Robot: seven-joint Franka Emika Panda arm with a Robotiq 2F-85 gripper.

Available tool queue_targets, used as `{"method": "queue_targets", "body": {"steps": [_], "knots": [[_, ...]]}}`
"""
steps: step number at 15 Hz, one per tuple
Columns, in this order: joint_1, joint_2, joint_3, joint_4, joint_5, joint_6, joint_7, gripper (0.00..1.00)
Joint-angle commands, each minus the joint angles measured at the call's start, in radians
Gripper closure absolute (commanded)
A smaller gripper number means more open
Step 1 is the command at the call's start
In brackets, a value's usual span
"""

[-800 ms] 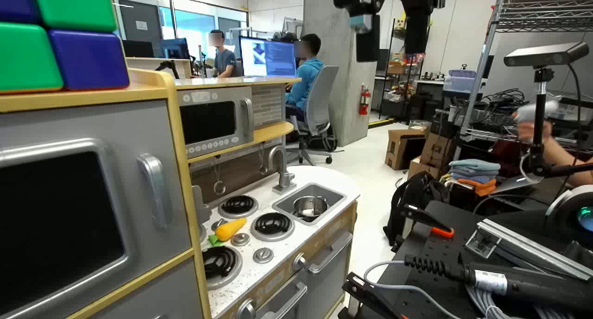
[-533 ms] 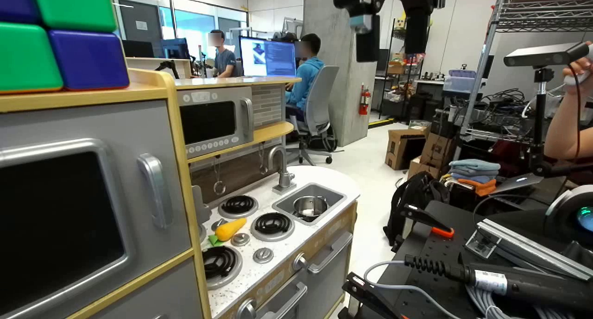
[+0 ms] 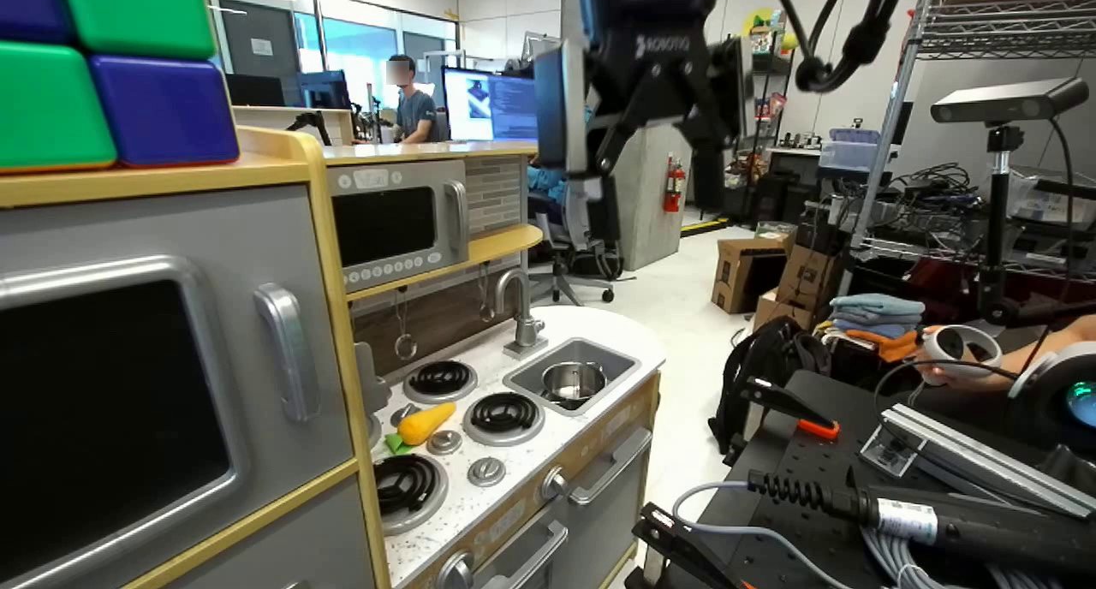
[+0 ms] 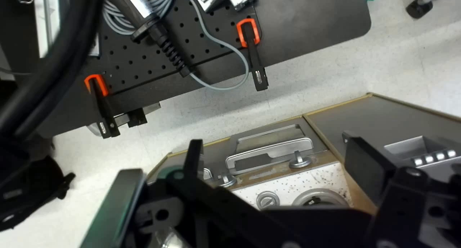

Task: Put the carrot plush toy inside the pot in the sink

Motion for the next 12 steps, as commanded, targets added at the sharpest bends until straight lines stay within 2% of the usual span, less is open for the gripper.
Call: {"method": "queue_targets", "body": {"steps": [1,2,6,9,12], "knots": [[-0.062,0.269,0.019,0.082,-0.059,0.142,0.219,0.00],[-0.024,0.329,-0.032,0.101,-0.090,0.175,0.286,0.00],[0.018,0.581,-0.154,0.238,-0.179,0.310,0.503,0.00],[0.065,0.752,-0.261,0.389,-0.208,0.393,0.586,0.00],[0.128,0.899,-0.369,0.567,-0.255,0.428,0.649,0.00]]}}
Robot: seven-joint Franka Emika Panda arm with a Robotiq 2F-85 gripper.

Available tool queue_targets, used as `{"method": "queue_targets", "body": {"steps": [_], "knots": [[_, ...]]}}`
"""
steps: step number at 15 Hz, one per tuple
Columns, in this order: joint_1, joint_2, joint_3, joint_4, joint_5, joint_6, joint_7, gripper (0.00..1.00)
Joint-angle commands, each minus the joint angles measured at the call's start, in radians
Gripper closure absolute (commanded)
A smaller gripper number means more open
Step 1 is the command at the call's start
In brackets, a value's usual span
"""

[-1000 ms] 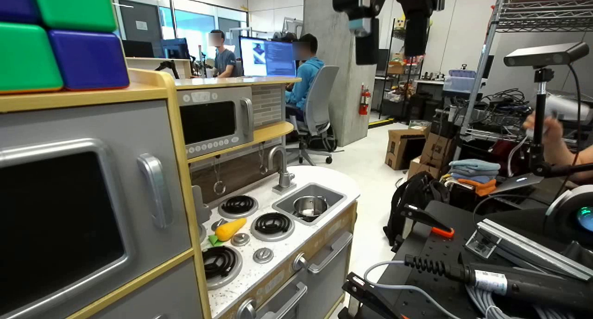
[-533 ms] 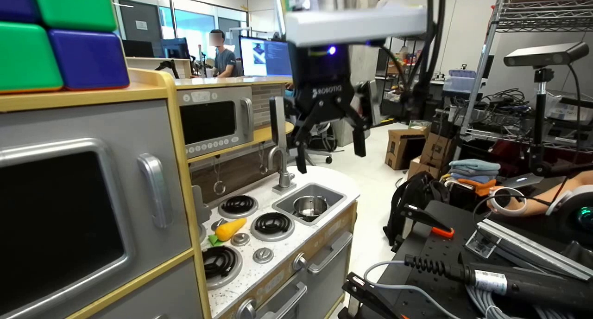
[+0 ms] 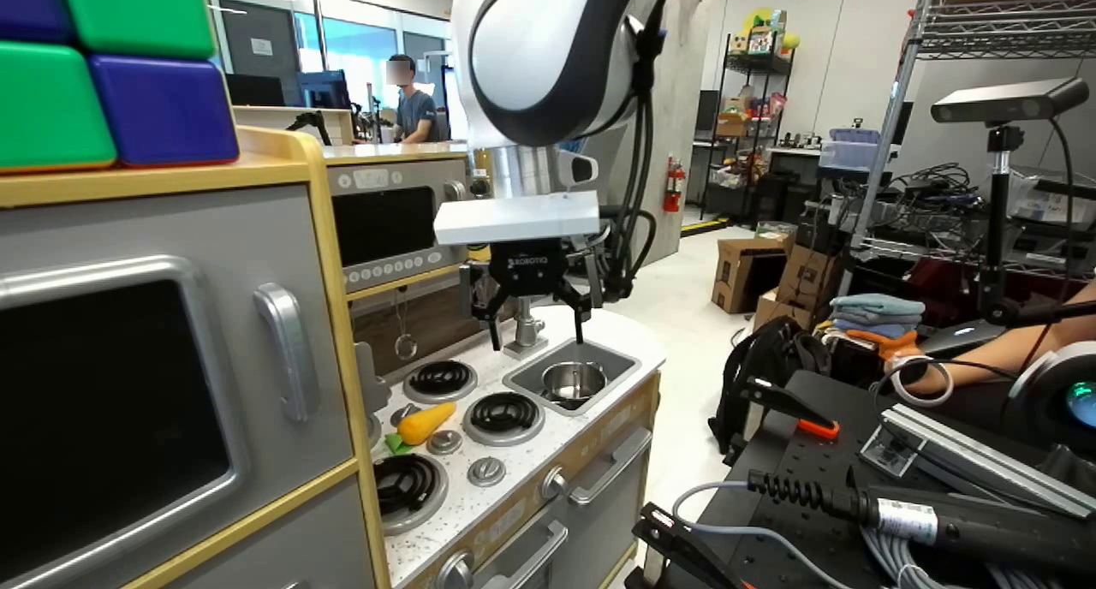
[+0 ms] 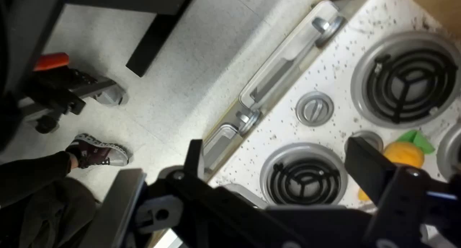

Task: Put the carrot plush toy inside the pot in the sink

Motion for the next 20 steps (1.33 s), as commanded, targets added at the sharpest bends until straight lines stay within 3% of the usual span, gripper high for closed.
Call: {"method": "queue_targets", "body": {"steps": [1,3,4,9,13,20], "knots": [[0.094,0.190,-0.124,0.245,-0.063,0.010,0.093,0.00],[0.125,0.256,-0.165,0.342,-0.079,-0.013,0.107,0.00],[0.096,0.176,-0.139,0.222,-0.031,0.013,0.055,0.00],[0.104,0.202,-0.148,0.243,-0.030,0.013,0.057,0.00],[0.152,0.290,-0.201,0.268,-0.092,0.188,0.128,0.00],[0.274,0.554,-0.384,0.402,-0.127,0.482,0.128,0.00]]}}
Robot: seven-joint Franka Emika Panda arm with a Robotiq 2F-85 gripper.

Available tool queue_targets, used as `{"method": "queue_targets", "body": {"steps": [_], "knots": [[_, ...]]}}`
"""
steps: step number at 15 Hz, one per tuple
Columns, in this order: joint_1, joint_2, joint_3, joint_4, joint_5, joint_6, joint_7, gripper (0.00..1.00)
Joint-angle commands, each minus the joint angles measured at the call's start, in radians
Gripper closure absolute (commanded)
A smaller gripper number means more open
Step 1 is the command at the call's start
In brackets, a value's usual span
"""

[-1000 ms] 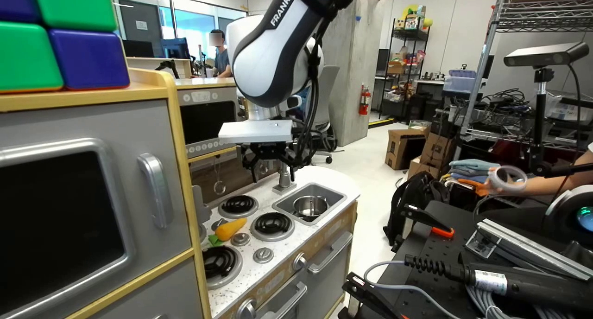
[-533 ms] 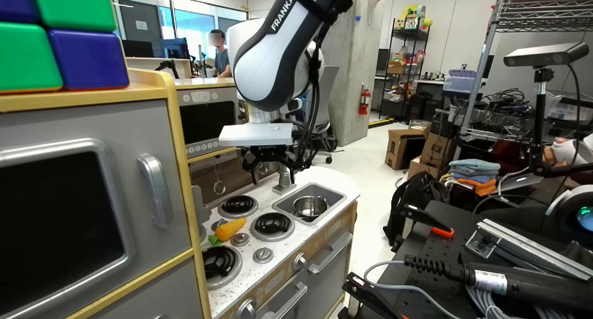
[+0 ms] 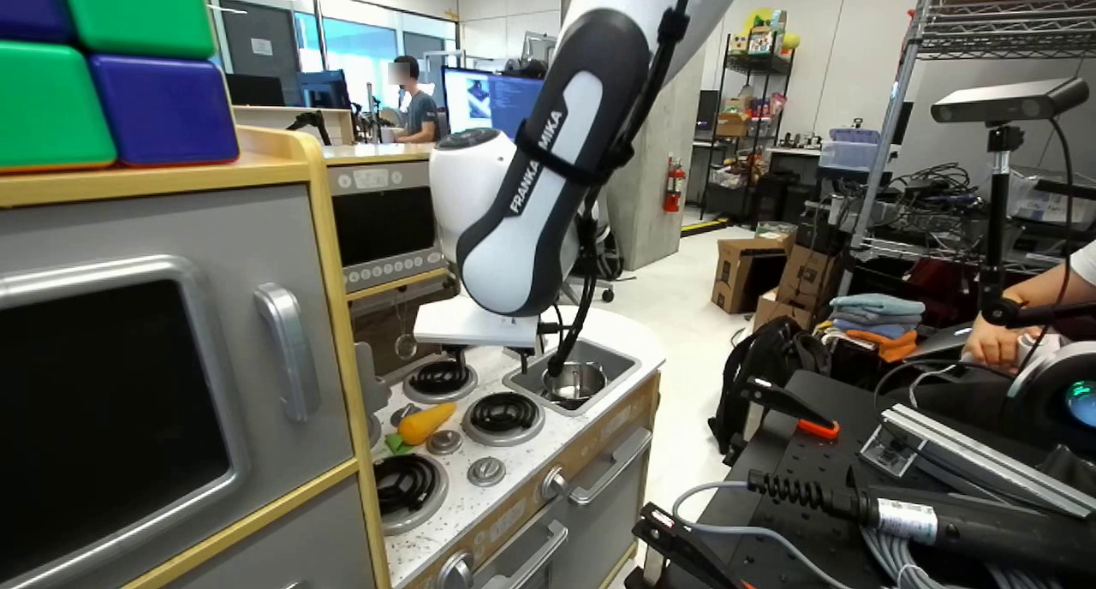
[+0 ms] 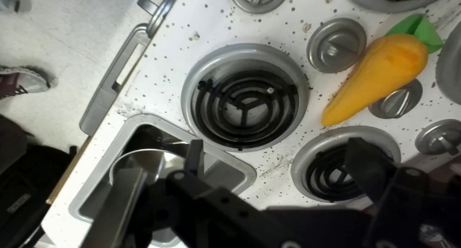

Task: Put the carrot plush toy inside the pot in the sink

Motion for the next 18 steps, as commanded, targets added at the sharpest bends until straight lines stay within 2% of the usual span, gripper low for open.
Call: {"method": "queue_targets", "body": {"steps": [1,4,7,14,18], "knots": [[0.090,0.152,-0.125,0.111,-0.017,0.145,0.016,0.00],[0.133,0.237,-0.187,0.170,0.032,0.201,0.004,0.00],[0.145,0.304,-0.201,0.243,0.064,0.200,-0.007,0.00],[0.127,0.383,-0.150,0.391,0.138,0.151,-0.036,0.00],[0.109,0.396,-0.104,0.436,0.168,0.104,-0.066,0.00]]}}
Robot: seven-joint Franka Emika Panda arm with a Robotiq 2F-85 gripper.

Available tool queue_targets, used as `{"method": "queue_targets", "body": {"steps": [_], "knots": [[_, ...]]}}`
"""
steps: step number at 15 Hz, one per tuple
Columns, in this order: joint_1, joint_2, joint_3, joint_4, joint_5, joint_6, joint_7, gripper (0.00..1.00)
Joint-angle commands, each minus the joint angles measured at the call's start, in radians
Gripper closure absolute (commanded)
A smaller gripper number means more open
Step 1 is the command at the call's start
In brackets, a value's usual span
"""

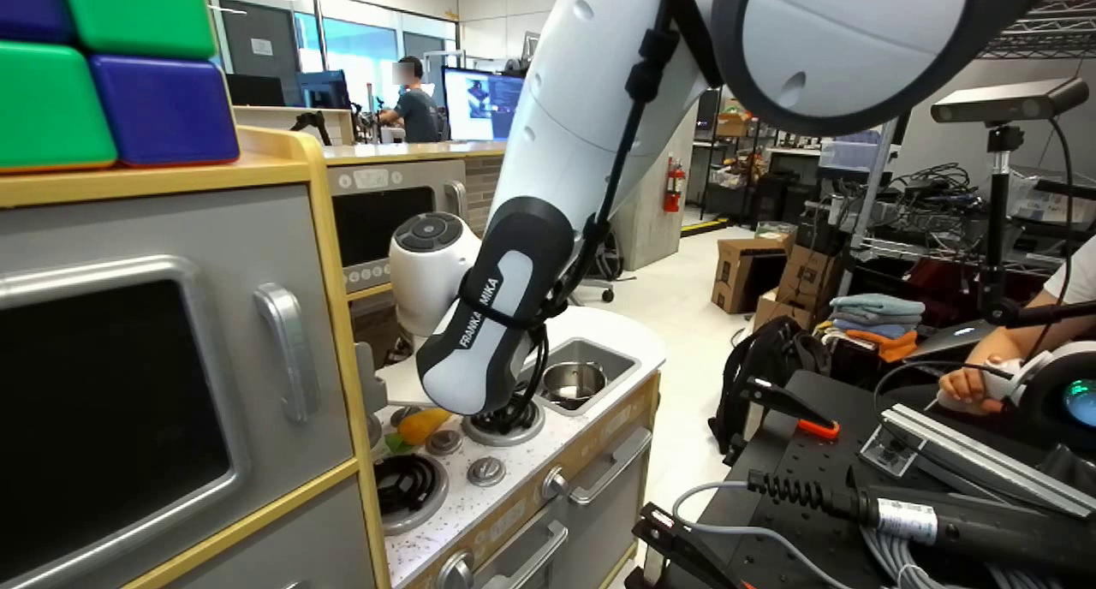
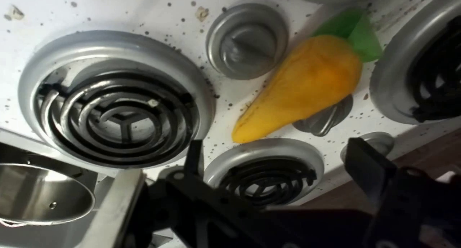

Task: Put the carrot plush toy inside the pot in the sink

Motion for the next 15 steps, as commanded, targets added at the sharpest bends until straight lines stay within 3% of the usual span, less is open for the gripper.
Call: {"method": "queue_targets", "body": {"steps": [1,7,15], "knots": [[-0.021,0.043,0.036,0.088,0.041,-0.065,-0.041,0.00],[-0.023,0.088,0.033,0.159,0.033,-0.133,-0.027,0.00],[-0.039,0.193,0.021,0.346,0.016,-0.261,0.007,0.00]]}}
